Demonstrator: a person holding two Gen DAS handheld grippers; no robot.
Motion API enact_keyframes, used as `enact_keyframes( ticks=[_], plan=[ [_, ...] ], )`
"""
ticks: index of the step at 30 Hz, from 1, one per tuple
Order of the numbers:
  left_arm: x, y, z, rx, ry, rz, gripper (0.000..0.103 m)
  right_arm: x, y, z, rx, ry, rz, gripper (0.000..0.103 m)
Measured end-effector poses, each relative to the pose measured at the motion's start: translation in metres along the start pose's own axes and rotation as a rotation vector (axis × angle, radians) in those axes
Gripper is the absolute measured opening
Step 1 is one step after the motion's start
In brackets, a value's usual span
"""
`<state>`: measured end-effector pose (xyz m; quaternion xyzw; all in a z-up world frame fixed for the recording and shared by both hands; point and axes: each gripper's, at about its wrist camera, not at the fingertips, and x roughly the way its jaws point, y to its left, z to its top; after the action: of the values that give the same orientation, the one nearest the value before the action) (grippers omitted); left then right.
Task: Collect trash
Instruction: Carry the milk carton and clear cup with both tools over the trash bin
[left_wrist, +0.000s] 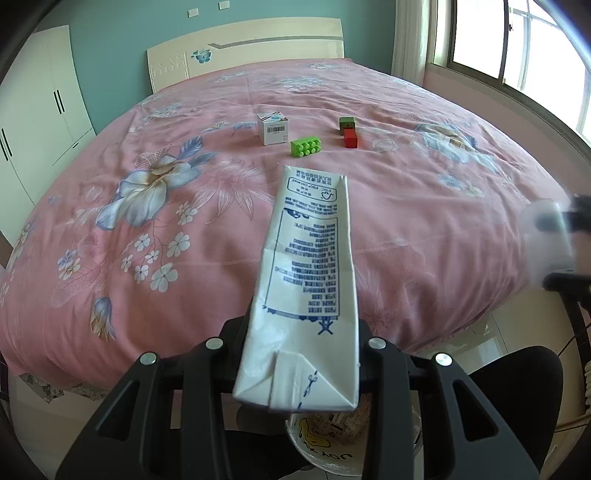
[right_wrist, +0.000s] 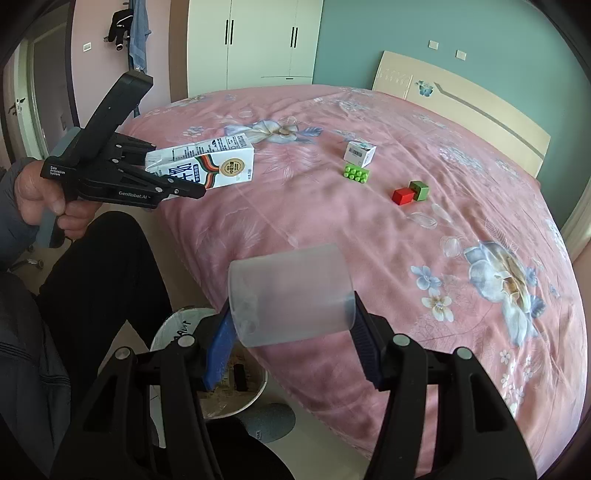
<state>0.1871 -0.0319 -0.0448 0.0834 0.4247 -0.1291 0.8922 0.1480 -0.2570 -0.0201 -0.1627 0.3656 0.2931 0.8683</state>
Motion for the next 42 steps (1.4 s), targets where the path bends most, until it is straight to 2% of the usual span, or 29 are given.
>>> enact_keyframes(
  ticks=[15,23,31,42],
  plan=[
    [-0.002,0.006,-0.072,0.019,0.058,-0.033,0.039,0.008,0.082,-0.030,-0.039,0.034,0.082,0.058],
    [0.013,0.002,-0.101,0.026,0.113,-0.046,0.039,0.027,0.114,-0.042,-0.042,0.059,0.143,0.058],
    [0.038,-0.017,-0.133,0.072,0.204,-0.082,0.039,0.059,0.125,-0.060,-0.012,0.119,0.180,0.058],
    [0.059,-0.035,-0.164,0.114,0.293,-0.111,0.039,0.093,0.129,-0.072,0.025,0.183,0.161,0.058]
  ],
)
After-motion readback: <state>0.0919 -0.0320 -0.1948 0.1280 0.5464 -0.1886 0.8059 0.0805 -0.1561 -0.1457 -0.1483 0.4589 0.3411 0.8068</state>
